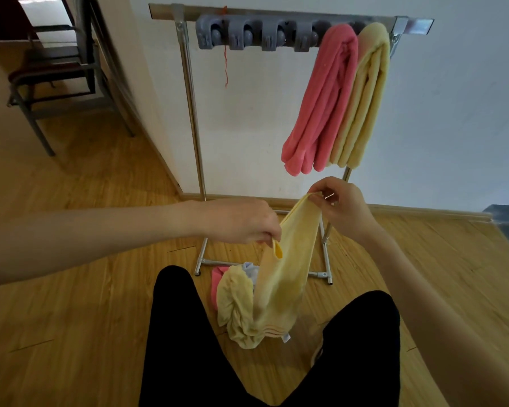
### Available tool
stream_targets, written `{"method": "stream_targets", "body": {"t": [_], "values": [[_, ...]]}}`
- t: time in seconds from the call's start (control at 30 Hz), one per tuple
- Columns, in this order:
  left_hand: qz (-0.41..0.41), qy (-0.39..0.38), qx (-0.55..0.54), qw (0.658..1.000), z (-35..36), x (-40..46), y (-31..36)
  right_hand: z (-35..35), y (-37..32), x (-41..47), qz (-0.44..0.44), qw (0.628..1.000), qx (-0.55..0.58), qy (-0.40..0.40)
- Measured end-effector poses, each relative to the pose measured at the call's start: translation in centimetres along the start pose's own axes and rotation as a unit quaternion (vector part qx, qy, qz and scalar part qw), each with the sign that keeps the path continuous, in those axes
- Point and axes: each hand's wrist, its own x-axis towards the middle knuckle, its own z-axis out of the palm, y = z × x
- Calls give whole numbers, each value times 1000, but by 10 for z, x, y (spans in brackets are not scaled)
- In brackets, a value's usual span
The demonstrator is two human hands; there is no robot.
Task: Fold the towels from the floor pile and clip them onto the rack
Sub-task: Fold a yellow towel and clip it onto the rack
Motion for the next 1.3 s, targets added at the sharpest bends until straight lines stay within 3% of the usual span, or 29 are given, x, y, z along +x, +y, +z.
{"method": "stream_targets", "body": {"t": [0.1,0.23,0.33,0.43,0.6,0.73,1.03,1.2,1.3], "values": [[77,96,130,984,-1,1,2,2,3,0,21,999,22,10],[152,95,174,968,-7,9,8,6,1,0,16,1000,19,16],[160,94,199,962,-8,13,4,8,-3,2,8,999,20,43],[111,130,204,964,-8,12,-3,7,-9,3,7,997,41,57],[-42,215,136,966,-5,8,-9,5,-24,4,1,995,95,40],[-94,274,94,953,2,7,-7,8,-32,2,5,990,140,18],[-138,311,73,937,8,-1,-4,14,-44,-11,43,967,250,-6],[-169,338,54,924,7,0,-5,20,-43,-27,75,929,360,44],[-178,346,52,920,3,5,-4,25,-47,-32,41,931,355,72]]}}
